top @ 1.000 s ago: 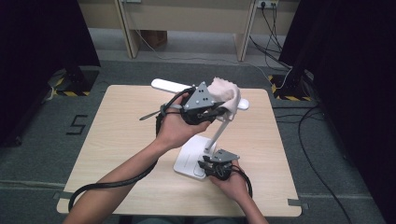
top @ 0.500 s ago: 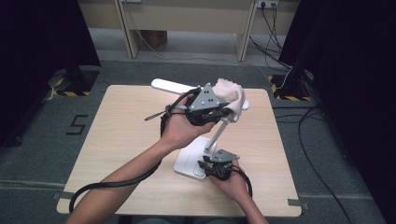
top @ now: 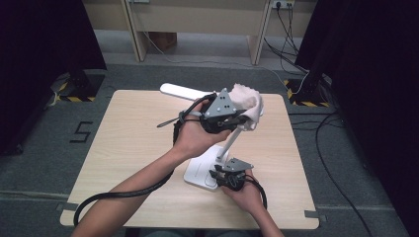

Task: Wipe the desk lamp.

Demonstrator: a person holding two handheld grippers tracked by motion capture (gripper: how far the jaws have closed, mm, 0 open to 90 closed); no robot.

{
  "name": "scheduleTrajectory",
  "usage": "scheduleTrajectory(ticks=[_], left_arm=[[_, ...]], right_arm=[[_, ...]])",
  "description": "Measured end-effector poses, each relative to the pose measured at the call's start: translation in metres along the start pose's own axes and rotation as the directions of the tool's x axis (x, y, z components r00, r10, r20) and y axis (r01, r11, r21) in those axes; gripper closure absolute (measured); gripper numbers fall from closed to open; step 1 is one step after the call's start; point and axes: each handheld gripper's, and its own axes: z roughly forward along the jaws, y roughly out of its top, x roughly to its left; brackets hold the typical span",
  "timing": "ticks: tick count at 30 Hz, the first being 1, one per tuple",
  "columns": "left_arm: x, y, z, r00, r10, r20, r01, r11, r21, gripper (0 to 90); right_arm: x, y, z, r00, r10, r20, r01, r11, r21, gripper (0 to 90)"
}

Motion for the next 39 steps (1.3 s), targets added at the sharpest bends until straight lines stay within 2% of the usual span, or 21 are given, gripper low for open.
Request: scheduleTrajectory(ticks=[39], left_arm=[[-0.014,0.012,0.021,0.9989,0.021,0.043,-0.022,0.9997,0.009,81.6]], right_arm=[[0.0,-0.001,0.0,1.0,-0.004,0.001,0.004,1.0,-0.003,67.0]])
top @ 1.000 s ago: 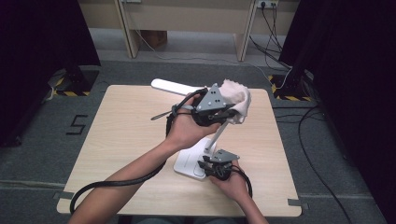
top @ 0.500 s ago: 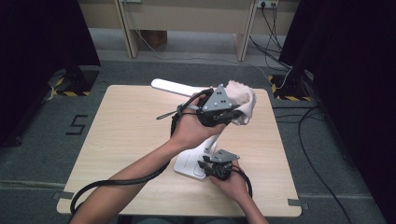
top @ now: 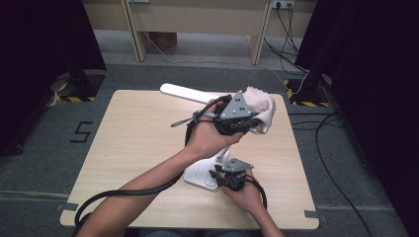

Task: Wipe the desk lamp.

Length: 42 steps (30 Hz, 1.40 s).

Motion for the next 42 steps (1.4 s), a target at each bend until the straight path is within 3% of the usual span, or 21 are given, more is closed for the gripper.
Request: scheduleTrajectory(ticks=[13,22,37,42], left_arm=[[-0.007,0.002,0.002,0.9994,0.005,0.033,-0.005,1.0,-0.003,81.8],[-0.018,0.014,-0.013,0.9979,0.04,0.051,-0.037,0.9981,-0.048,81.8],[-0.024,0.021,-0.02,0.9965,0.056,0.061,-0.052,0.9962,-0.07,81.8],[-0.02,0.025,-0.028,0.9976,0.055,0.043,-0.051,0.9945,-0.091,81.8]], right_arm=[[0.0,0.0,0.001,1.0,-0.003,0.0,0.003,1.0,-0.005,67.6],[0.0,0.0,0.001,1.0,-0.003,0.0,0.003,1.0,-0.005,67.7],[0.0,0.0,0.001,1.0,-0.003,-0.001,0.003,1.0,-0.005,67.7],[0.0,0.0,0.0,0.9999,-0.011,0.002,0.011,1.0,-0.006,67.7]])
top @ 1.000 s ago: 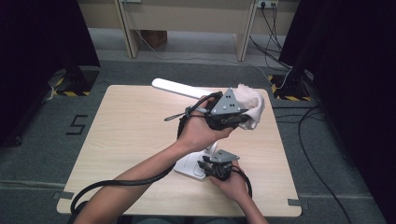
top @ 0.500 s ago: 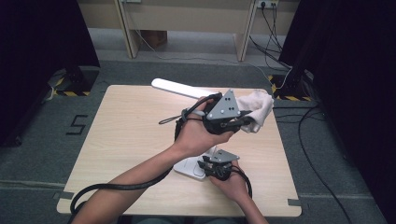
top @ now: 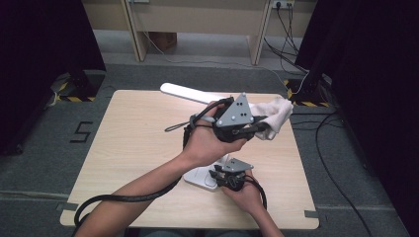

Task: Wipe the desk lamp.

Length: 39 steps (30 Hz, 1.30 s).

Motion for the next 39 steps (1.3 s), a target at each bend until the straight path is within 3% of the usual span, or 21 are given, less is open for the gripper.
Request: scheduleTrajectory(ticks=[5,13,18,22,25,26,27,31,34,37,38,39], left_arm=[[0.005,0.0,-0.017,0.9995,0.002,-0.031,-0.002,0.9999,-0.012,81.8],[0.016,-0.008,-0.067,0.9952,-0.013,-0.097,0.01,0.9993,-0.035,81.8],[0.023,-0.021,-0.102,0.9864,-0.02,-0.163,0.014,0.9992,-0.036,81.8],[0.029,-0.038,-0.13,0.9746,-0.044,-0.219,0.037,0.9987,-0.035,81.8],[0.033,-0.053,-0.15,0.9609,-0.062,-0.27,0.057,0.998,-0.026,81.8],[0.033,-0.053,-0.15,0.9609,-0.062,-0.27,0.057,0.998,-0.026,81.8],[0.038,-0.064,-0.163,0.949,-0.079,-0.305,0.077,0.9968,-0.021,81.8],[0.05,-0.088,-0.184,0.9233,-0.132,-0.361,0.133,0.9908,-0.024,81.8],[0.059,-0.106,-0.194,0.9,-0.172,-0.401,0.175,0.9841,-0.028,81.8],[0.065,-0.122,-0.2,0.8826,-0.21,-0.421,0.218,0.9755,-0.031,81.8],[0.065,-0.122,-0.2,0.8826,-0.21,-0.421,0.218,0.9755,-0.031,81.8],[0.069,-0.132,-0.202,0.8715,-0.234,-0.431,0.245,0.969,-0.031,81.8]], right_arm=[[0.0,0.0,0.0,1.0,0.001,0.0,-0.001,1.0,-0.001,67.7],[0.0,0.0,0.0,1.0,0.007,-0.005,-0.007,1.0,0.002,67.7],[0.0,0.0,0.0,1.0,0.008,-0.005,-0.008,1.0,0.001,67.7],[0.0,0.0,0.0,1.0,0.008,-0.005,-0.008,1.0,0.001,67.7],[0.0,0.0,0.0,1.0,0.006,-0.003,-0.006,1.0,-0.001,67.6],[0.0,0.0,0.0,1.0,0.005,-0.002,-0.005,1.0,-0.001,67.7],[0.0,0.0,0.0,1.0,0.002,-0.001,-0.002,1.0,-0.001,67.7],[0.0,0.0,0.0,1.0,0.003,0.0,-0.003,1.0,0.0,67.7],[0.0,0.0,0.0,1.0,0.004,0.001,-0.004,1.0,0.0,67.7],[0.0,0.0,0.0,1.0,0.005,0.0,-0.005,1.0,0.0,67.7],[0.0,0.0,0.0,1.0,0.005,0.0,-0.005,1.0,0.0,67.7],[0.0,0.0,0.0,1.0,0.005,0.0,-0.005,1.0,-0.001,67.7]])
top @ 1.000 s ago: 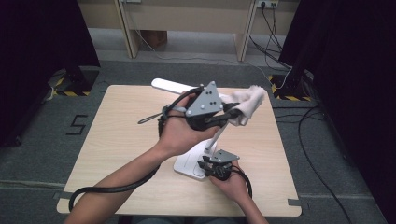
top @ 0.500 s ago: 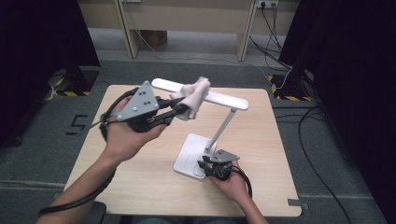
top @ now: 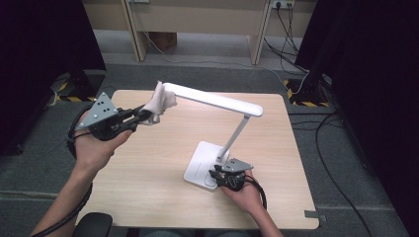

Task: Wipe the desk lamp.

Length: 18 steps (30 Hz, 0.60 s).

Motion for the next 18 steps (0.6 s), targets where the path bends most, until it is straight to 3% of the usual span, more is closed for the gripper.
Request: scheduleTrajectory(ticks=[4,11,18], left_arm=[[0.008,-0.015,0.006,0.9995,-0.029,-0.011,0.029,0.9994,0.02,81.8],[0.012,-0.024,0.029,0.998,-0.063,-0.005,0.064,0.9954,0.071,81.8],[0.012,-0.014,0.04,0.9988,-0.045,-0.021,0.045,0.9984,0.034,81.9]], right_arm=[[0.0,0.0,0.0,1.0,-0.002,0.0,0.002,1.0,0.001,67.7],[0.0,0.0,0.0,1.0,-0.001,0.0,0.001,1.0,0.002,67.8],[0.0,0.0,0.0,1.0,-0.001,0.0,0.001,1.0,0.001,67.8]])
